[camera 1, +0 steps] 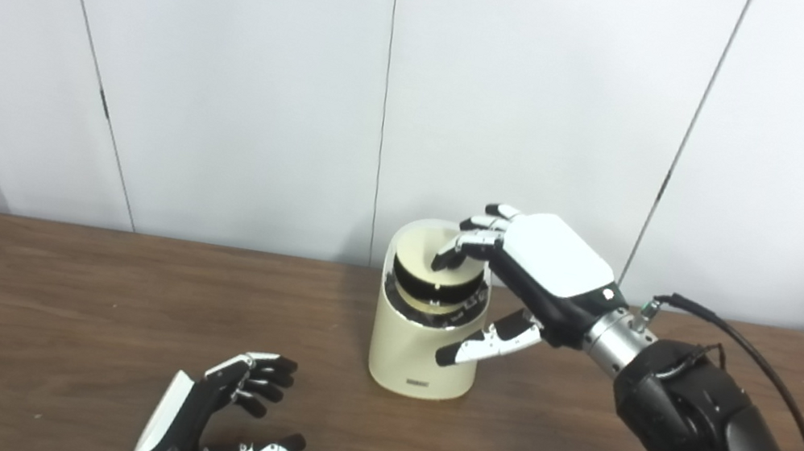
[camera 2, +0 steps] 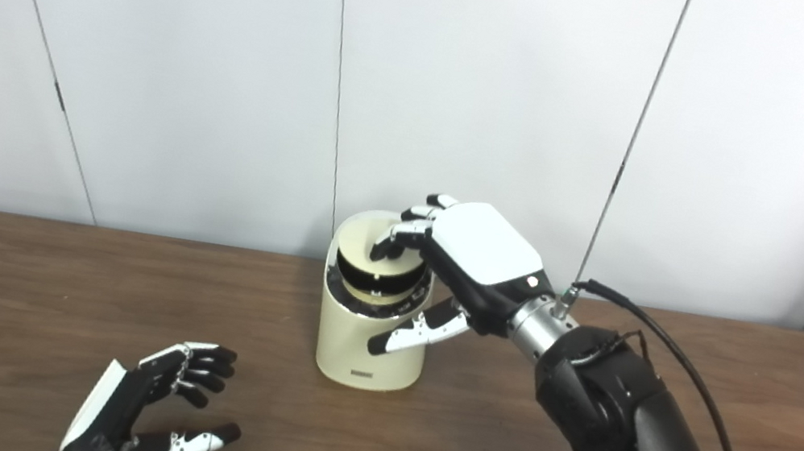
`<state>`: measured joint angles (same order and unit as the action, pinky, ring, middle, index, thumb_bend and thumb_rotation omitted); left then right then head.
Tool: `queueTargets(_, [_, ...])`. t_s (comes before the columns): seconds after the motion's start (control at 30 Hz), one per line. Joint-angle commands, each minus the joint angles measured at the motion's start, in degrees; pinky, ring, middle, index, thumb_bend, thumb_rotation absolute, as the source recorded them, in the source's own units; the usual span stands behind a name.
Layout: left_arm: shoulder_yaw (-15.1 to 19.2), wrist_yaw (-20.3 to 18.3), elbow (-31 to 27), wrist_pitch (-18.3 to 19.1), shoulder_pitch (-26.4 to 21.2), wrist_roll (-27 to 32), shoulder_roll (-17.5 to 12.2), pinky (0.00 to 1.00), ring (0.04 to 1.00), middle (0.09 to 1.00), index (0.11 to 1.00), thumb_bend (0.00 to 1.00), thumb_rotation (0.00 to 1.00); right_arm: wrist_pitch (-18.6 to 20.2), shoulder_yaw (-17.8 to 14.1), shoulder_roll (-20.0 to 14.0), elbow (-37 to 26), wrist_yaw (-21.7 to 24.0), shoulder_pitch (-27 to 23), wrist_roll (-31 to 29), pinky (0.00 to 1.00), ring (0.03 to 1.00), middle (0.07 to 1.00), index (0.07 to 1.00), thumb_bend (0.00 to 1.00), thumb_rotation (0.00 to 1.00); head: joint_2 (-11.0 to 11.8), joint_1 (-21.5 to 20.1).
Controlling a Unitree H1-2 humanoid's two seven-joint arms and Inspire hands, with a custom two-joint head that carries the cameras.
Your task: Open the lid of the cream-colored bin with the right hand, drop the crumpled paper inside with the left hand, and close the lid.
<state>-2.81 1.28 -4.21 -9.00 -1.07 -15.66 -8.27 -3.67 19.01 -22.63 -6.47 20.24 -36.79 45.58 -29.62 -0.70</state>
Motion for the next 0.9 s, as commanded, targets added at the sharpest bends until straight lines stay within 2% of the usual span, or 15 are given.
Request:
queueTargets(0.0, [-0.01, 0.19, -1.90, -0.55, -0.91, -0.39, 0.03, 0.56, 0.646, 0.684, 0.708, 0.70, 0.07, -0.74, -0.32, 0.09, -1.13, -0.02, -1.66, -0.57, 0.96, 0.871, 0.686, 0.679, 0.73, 0.49, -0.05, 0.01])
queueTargets(0.27, [-0.15, 0.42, -2.29, -0.20, -0.79, -0.63, 0.45, 0.57, 0.651, 0.681, 0.703, 0.71, 0.07, -1.55, 1.38, 0.02, -0.58, 0.66, -1.68, 1.03, 0.94, 0.873, 0.692, 0.687, 0.74, 0.45, -0.37, 0.15])
queueTargets(0.47, [-0.12, 0.37, -2.51, 0.23, -0.83, -0.77, 0.43, 0.57, 0.649, 0.681, 0.703, 0.71, 0.08, -2.41, 2.13, -0.47, -0.43, 1.86, -1.60, 1.52, 0.93, 0.877, 0.696, 0.689, 0.73, 0.51, -0.39, 0.14])
queueTargets(0.6, [-0.07, 0.35, -2.76, 0.20, -0.84, -0.82, 0.28, 0.56, 0.643, 0.679, 0.702, 0.71, 0.07, -2.39, 2.83, -0.86, -0.79, 3.01, -1.41, 2.66, 0.92, 0.876, 0.690, 0.693, 0.75, 0.49, -0.82, 0.41])
queueTargets(0.73, [-0.10, 0.25, -3.17, 0.60, -0.78, -1.21, 0.09, 0.56, 0.640, 0.679, 0.706, 0.71, 0.09, -4.12, 4.04, -1.64, 0.21, 2.60, -1.30, 4.73, 0.91, 0.864, 0.678, 0.687, 0.76, 0.48, -0.82, 0.41])
queueTargets(0.83, [-0.05, 0.06, -3.73, 1.15, -0.69, -1.10, 0.16, 0.57, 0.645, 0.683, 0.707, 0.71, 0.08, -4.22, 4.38, -1.86, 0.34, 3.44, -1.16, 5.47, 0.92, 0.865, 0.675, 0.684, 0.76, 0.48, -1.09, 0.47])
queueTargets(0.87, [-0.05, 0.03, -3.82, 1.26, -0.69, -1.07, 0.17, 0.57, 0.648, 0.683, 0.707, 0.71, 0.08, -3.96, 4.50, -1.92, 0.30, 4.10, -1.11, 5.73, 0.96, 0.873, 0.680, 0.686, 0.76, 0.48, -1.09, 0.47])
